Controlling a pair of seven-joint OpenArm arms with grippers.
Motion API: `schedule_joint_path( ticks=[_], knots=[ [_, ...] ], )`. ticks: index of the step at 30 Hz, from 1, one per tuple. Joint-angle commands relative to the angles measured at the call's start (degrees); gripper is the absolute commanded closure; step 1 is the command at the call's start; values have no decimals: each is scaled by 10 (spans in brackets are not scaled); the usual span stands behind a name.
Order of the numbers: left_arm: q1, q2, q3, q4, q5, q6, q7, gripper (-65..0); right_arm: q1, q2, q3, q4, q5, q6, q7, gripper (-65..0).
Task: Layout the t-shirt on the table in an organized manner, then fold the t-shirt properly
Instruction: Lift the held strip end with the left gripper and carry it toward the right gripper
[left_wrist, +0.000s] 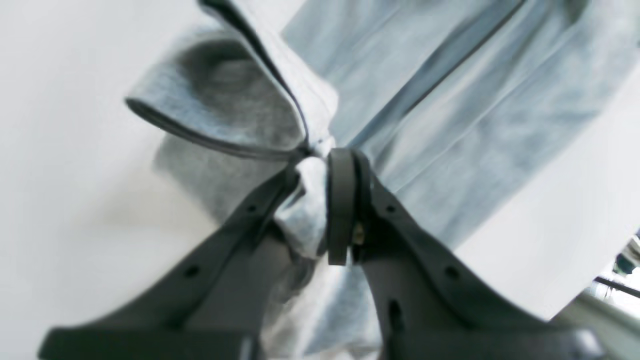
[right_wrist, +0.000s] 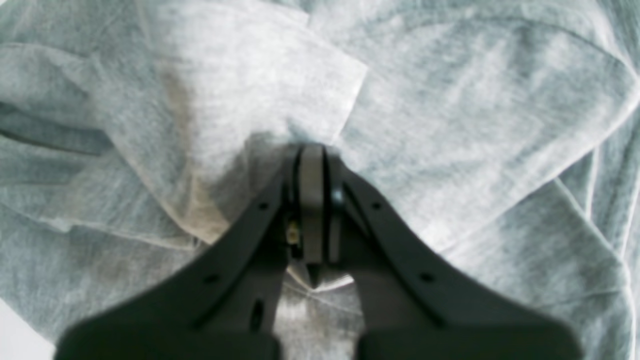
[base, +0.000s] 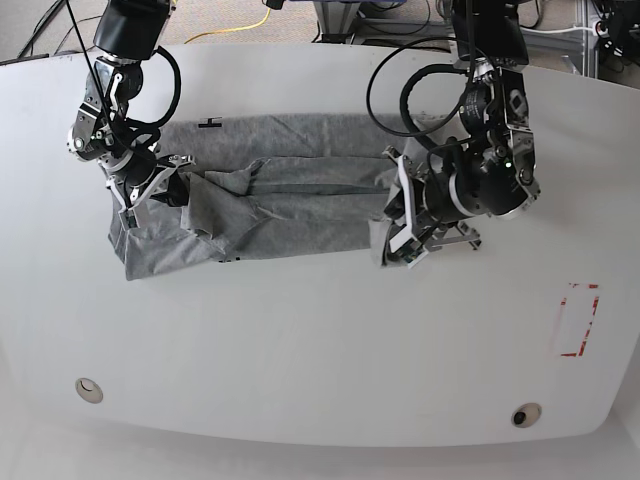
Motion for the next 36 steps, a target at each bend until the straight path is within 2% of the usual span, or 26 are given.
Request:
schedule_joint_path(
  ticks=[1, 11, 24, 30, 36],
  knots=[
    [-20, 16, 13, 8, -10, -1, -11, 0, -1, 2, -1, 0, -31, -5, -30, -13],
    [-30, 57, 64, 1, -10, -1, -11, 0, -1, 2, -1, 1, -29, -5, -30, -13],
    [-30, 59, 74, -62, -10, -1, -15, 0, -1, 2, 0, 2, -29, -5, -30, -13],
    [-30, 65, 74, -65, -10, -1, -51, 0, -1, 2, 0, 2, -29, -5, -30, -13],
    [-33, 65, 74, -91, -10, -1, -58, 0, -1, 2, 0, 2, -29, -5, -30, -13]
  ],
)
